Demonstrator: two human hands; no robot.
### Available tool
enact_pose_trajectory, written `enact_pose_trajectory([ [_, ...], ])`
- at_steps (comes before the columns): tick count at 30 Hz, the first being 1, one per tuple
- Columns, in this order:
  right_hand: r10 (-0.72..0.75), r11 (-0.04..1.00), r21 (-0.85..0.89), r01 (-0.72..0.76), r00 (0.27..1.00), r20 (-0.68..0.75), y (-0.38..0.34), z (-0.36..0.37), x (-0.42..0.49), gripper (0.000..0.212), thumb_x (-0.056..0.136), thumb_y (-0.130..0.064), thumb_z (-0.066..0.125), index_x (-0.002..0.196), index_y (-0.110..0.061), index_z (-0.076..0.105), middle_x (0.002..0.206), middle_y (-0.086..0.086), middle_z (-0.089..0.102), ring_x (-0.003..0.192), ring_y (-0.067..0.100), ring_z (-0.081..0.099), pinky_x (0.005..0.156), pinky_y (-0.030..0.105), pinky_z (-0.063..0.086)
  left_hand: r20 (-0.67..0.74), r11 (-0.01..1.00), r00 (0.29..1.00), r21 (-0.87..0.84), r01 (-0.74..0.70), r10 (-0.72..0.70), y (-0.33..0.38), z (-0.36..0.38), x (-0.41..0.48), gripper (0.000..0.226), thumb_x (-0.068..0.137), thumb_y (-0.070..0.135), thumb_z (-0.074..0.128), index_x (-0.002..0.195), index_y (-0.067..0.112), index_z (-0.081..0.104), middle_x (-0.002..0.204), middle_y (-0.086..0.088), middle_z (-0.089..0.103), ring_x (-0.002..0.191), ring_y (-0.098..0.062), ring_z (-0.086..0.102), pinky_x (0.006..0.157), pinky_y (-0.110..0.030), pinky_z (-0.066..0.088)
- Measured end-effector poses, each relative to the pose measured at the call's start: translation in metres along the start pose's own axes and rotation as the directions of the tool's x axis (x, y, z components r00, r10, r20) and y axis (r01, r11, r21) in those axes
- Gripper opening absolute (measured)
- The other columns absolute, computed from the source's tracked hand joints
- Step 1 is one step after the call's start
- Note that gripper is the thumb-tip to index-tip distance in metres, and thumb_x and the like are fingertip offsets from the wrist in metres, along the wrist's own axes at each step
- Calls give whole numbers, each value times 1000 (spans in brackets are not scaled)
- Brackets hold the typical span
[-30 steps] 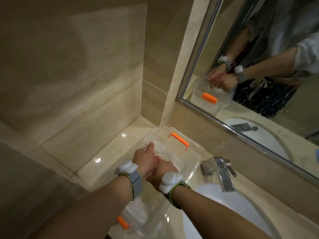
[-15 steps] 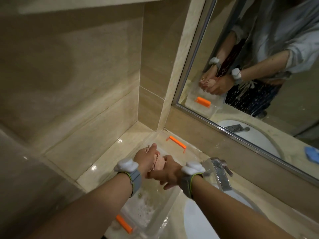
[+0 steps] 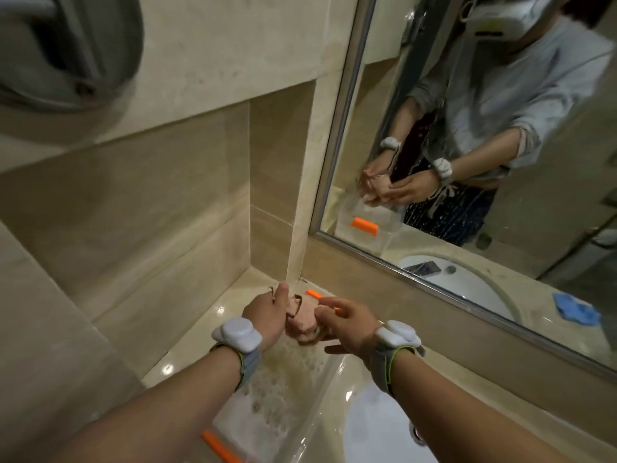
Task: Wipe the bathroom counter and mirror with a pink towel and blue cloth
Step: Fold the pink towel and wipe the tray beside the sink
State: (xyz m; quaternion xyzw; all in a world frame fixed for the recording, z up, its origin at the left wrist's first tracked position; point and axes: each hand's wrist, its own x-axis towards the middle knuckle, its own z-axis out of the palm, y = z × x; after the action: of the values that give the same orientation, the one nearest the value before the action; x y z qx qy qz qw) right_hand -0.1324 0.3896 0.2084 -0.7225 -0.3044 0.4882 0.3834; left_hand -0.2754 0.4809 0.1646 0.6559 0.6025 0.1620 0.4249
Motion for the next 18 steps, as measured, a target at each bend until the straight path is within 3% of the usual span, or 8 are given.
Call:
enact_pose_trajectory([
  [3, -1, 999, -49, 0, 1000, -10, 3, -9, -3, 39, 92, -20, 70, 129, -21, 57, 118, 14, 64, 78, 21, 72, 63, 35, 62, -67, 997, 995, -24, -75, 74, 18, -2, -6, 57, 109, 51, 30, 86, 10, 61, 104, -19, 69, 107, -41, 62, 82, -37, 41],
  [5, -16, 995, -101, 17, 1000, 6, 6, -13, -2, 32, 93, -23, 70, 123, -16, 63, 106, 11, 69, 70, 16, 70, 66, 38, 62, -97, 989, 988, -79, -125, 117, 30, -3, -9, 59, 109, 49, 33, 103, 1, 67, 111, -24, 69, 109, -43, 61, 84, -38, 41],
  [8, -107, 976, -194, 97, 993, -41, 8, -26, -6, 19, 93, -39, 66, 109, -29, 71, 86, -1, 74, 64, 10, 70, 61, 36, 62, -103, 966, 973, -135, -221, 208, 52, -4, -16, 61, 108, 50, 35, 108, -3, 66, 111, -26, 69, 108, -44, 62, 86, -40, 44],
  [10, -197, 948, -274, 164, 976, -95, 7, -32, -3, 9, 94, -44, 62, 96, -38, 68, 76, -10, 72, 64, 9, 71, 57, 34, 60, -73, 945, 967, -206, -253, 242, 62, -7, -18, 54, 106, 51, 42, 98, 5, 69, 96, -17, 71, 99, -38, 64, 81, -38, 46],
  [13, -300, 899, -380, 219, 939, -170, 5, -49, 1, 15, 94, -44, 59, 91, -31, 54, 73, -8, 66, 60, 3, 63, 52, 19, 49, 34, 915, 952, -289, -281, 303, 75, -8, -23, 41, 98, 48, 63, 74, 15, 66, 73, 1, 69, 78, -24, 65, 72, -33, 47],
  [15, -338, 885, -398, 243, 922, -190, 1, -60, 2, 17, 95, -42, 59, 91, -28, 50, 75, -9, 65, 58, -5, 60, 49, 10, 42, 115, 911, 928, -268, -313, 353, 80, -9, -24, 27, 94, 40, 72, 85, 15, 75, 83, 2, 76, 85, -20, 71, 82, -35, 54],
  [18, -366, 886, -391, 250, 895, -254, -5, -76, 1, 21, 91, -47, 61, 93, -28, 52, 80, -9, 67, 70, 5, 64, 54, 20, 46, 161, 911, 909, -225, -346, 384, 88, -12, -21, 15, 94, 30, 74, 103, 20, 79, 96, 4, 79, 94, -14, 73, 90, -34, 57],
])
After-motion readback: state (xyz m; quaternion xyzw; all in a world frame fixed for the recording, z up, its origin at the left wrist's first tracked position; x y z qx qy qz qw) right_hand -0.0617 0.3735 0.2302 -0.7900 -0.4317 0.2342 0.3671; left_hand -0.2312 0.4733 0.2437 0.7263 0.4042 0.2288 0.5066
